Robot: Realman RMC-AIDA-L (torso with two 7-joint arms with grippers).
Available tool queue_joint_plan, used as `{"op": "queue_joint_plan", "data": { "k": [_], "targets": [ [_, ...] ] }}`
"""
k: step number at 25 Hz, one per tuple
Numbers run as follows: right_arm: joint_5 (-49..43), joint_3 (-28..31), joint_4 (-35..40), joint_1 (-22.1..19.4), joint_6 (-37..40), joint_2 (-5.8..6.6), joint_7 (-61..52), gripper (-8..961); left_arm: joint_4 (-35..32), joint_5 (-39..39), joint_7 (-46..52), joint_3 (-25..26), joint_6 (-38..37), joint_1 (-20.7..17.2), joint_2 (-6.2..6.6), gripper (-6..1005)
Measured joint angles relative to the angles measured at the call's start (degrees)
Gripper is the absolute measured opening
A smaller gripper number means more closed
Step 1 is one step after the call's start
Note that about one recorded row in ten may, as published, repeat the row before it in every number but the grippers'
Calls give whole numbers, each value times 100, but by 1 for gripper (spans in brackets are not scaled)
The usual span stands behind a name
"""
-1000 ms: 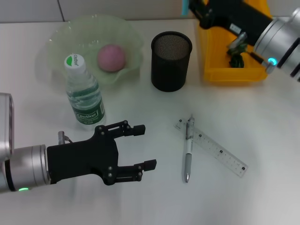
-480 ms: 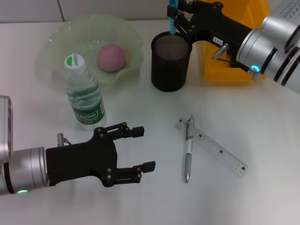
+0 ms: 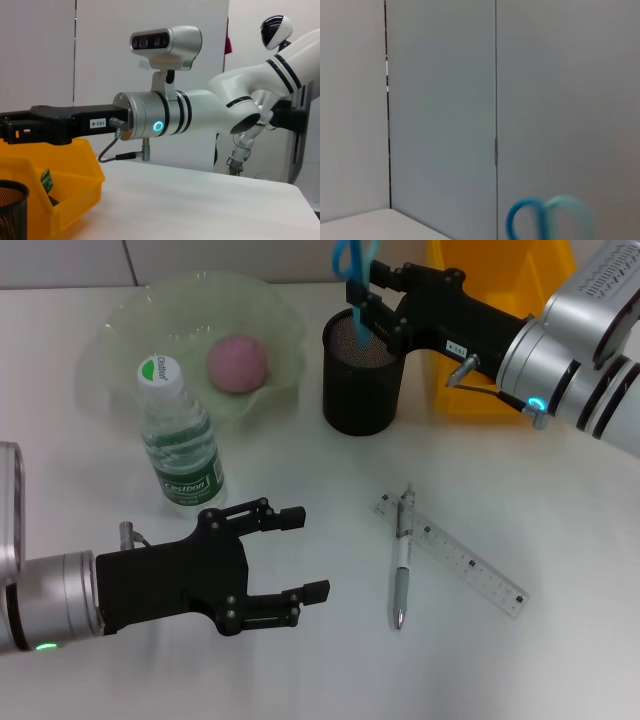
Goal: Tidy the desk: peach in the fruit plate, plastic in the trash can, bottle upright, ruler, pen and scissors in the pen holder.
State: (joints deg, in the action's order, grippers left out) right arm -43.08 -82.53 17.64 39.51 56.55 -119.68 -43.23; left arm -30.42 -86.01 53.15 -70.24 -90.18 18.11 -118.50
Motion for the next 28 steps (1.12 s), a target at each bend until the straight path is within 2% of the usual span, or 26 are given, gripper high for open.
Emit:
{"op": "queue_joint_plan", "data": {
  "k": [8, 9, 10, 11, 13, 14, 15, 18, 19, 20, 21, 22, 23, 24, 25, 28],
  "targets": [
    [39, 16, 156, -183, 89, -1, -35, 320, 1, -3, -3, 11, 0, -14, 3, 798],
    [41, 24, 435, -372, 151, 15, -193, 324, 1, -4, 0, 7, 0, -14, 4, 798],
    [41, 24, 435, -372, 151, 15, -193, 328, 1, -4, 0, 7, 0, -14, 4, 798],
    [28, 23, 760, -596, 270, 36, -453, 332, 1, -4, 1, 1, -1, -14, 3, 798],
    [19, 28, 929, -705, 361, 42, -572, 340, 1, -5, 2, -6, -9, -13, 3, 798],
    [10, 89, 1411, -1036, 598, 65, -882, 341, 0, -4, 1, -8, -15, -12, 3, 798],
    [10, 89, 1411, -1036, 598, 65, -882, 342, 0, -4, 1, -8, -15, -12, 3, 798],
    [-232, 340, 2425, -1610, 839, 110, -1826, 345, -9, -5, 19, 6, -46, -11, 6, 798],
    [-843, 703, 3358, -1932, 962, 133, -2972, 346, -9, -5, 26, 8, -66, -13, 13, 798],
    [-843, 703, 3358, -1932, 962, 133, -2972, 347, -9, -5, 26, 8, -66, -13, 13, 798],
    [-1824, 1180, 4285, -2120, 1069, 128, -4360, 348, -9, -6, 28, 8, -89, -17, 15, 798],
    [-1824, 1180, 4285, -2120, 1069, 128, -4360, 376, -9, -6, 29, 8, -109, -22, 18, 798],
    [-2557, 1427, 4789, -2154, 1157, 122, -5257, 404, -9, -9, 30, 10, -133, -30, 23, 798],
    [-3913, 1793, 5673, -2117, 1408, 119, -6835, 432, -8, -10, 30, 10, -172, -39, 31, 798],
    [-3913, 1793, 5673, -2117, 1408, 119, -6835, 461, -8, -10, 30, 10, -172, -39, 31, 798],
    [-5937, 2072, 6810, -1796, 2217, 136, -8626, 571, -8, -12, 31, -15, -253, -42, 45, 797]
  ]
}}
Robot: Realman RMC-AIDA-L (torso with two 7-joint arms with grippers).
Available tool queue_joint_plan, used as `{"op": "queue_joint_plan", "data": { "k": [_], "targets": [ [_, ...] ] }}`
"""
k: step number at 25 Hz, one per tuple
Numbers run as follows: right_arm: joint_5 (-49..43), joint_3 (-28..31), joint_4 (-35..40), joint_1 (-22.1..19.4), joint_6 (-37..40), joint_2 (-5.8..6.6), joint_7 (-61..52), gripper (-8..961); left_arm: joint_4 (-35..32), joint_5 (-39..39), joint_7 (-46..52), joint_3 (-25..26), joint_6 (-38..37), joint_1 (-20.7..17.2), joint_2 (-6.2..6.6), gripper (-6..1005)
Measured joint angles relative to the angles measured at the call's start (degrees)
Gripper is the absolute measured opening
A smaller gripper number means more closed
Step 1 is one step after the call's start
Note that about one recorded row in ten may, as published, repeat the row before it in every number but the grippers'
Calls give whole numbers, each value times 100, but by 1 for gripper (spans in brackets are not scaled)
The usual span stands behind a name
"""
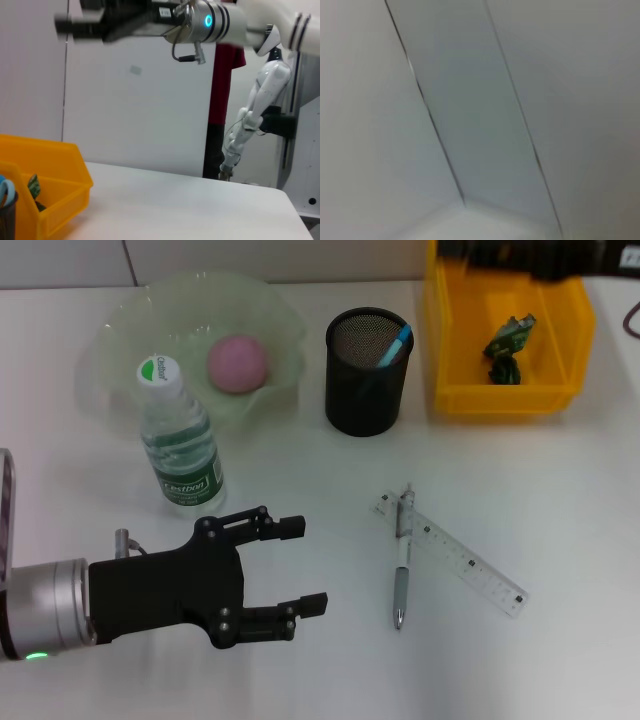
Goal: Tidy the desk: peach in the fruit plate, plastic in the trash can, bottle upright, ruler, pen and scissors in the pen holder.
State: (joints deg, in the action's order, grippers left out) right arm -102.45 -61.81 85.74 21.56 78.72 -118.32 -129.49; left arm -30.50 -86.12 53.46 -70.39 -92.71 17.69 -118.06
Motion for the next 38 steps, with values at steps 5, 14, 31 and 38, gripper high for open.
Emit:
{"op": "queue_joint_plan", "data": {
  "k": [5, 14, 31, 38],
  "targets": [
    [-2270, -15, 787, 783, 1541, -6, -1471, 760, -20, -2, 43, -13, -41, 11, 2, 797],
    [-4005, -1341, 200, 1633, 2239, -78, -2290, 828, -25, -1, 73, -10, -41, 57, 2, 797],
    [-4060, -2623, -1389, 1878, 428, -121, -2321, 826, -35, -167, 154, 30, 8, 106, -15, 797],
    [-3992, -2653, -1408, 1813, 292, -131, -2326, 825, -49, -185, 158, 18, 30, 112, 1, 798]
  ]
}}
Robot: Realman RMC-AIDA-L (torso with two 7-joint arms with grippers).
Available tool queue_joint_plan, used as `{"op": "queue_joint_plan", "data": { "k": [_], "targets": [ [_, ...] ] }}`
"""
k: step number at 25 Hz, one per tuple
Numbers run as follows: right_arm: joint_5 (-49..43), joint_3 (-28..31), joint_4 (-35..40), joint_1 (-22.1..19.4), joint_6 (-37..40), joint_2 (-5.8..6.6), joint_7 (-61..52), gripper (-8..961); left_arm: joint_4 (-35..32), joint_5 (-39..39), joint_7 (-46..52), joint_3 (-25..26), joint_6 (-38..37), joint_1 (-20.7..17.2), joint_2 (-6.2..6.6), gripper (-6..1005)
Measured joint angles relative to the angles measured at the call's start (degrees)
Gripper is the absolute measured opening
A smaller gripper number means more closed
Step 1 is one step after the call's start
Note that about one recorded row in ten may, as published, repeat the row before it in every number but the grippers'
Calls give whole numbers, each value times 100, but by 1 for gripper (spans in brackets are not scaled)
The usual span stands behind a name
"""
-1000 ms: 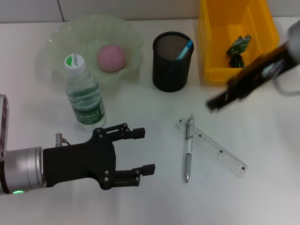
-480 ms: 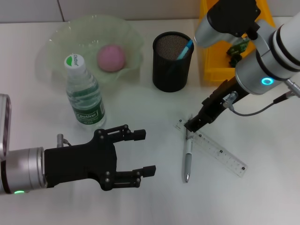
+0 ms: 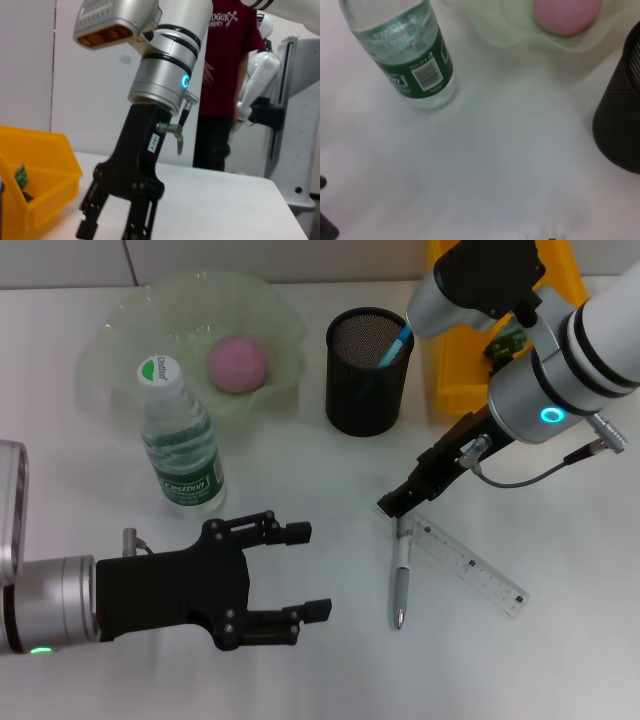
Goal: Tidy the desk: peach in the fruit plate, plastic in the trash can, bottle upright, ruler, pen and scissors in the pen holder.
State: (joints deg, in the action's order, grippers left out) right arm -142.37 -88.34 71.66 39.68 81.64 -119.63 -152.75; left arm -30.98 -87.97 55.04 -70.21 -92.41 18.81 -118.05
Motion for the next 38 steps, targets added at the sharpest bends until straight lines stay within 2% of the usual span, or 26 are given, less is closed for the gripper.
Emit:
{"op": "queue_joint_plan", "data": {
  "k": [5, 10, 23, 38],
  "targets": [
    [100, -10, -45, -64, -176, -1, 1, 824, -1, -246, 36, 11, 34, 8, 8, 798],
    [100, -60, -313, 110, -213, -1, -68, 821, -5, -393, -61, 15, 156, -17, 10, 797],
    [99, -733, -913, 227, -943, 1, -21, 809, 35, -432, -78, -17, 243, 4, -23, 798],
    [142, -896, -979, 226, -1123, 1, -12, 796, 40, -432, -68, -36, 242, 16, -34, 797]
  ]
}}
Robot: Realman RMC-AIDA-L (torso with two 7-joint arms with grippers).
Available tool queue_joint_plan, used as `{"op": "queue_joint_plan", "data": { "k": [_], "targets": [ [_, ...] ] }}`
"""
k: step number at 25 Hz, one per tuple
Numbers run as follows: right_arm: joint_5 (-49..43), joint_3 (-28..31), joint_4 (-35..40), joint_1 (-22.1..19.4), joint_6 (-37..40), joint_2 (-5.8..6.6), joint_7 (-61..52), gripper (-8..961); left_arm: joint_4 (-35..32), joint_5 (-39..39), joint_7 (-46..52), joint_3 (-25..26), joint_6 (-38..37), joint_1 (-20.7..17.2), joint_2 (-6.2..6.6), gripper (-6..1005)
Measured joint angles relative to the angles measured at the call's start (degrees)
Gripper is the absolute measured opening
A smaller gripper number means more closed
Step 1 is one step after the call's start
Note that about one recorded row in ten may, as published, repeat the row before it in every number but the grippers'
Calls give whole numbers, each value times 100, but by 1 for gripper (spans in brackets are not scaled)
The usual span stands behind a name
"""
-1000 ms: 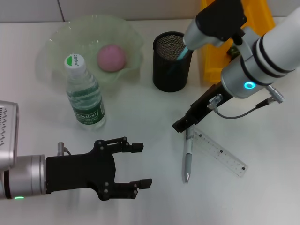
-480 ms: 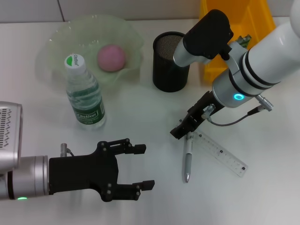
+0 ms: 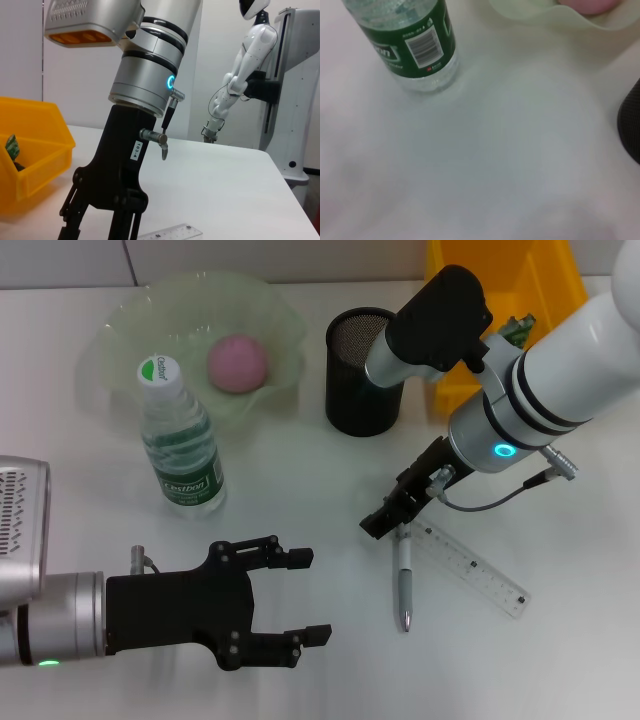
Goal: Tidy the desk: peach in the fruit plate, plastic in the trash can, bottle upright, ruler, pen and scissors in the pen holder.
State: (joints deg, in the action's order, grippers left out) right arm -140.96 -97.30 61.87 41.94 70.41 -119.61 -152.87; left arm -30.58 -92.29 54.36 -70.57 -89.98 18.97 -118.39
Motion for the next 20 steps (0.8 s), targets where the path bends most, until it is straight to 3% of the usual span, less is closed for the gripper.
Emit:
{"op": "queue_joint_plan", "data": {
  "k": [20],
  "targets": [
    [-343, -15, 161, -38, 235, -2, -432, 779, 0, 1, -14, 0, -2, 8, -7, 798]
  ]
}}
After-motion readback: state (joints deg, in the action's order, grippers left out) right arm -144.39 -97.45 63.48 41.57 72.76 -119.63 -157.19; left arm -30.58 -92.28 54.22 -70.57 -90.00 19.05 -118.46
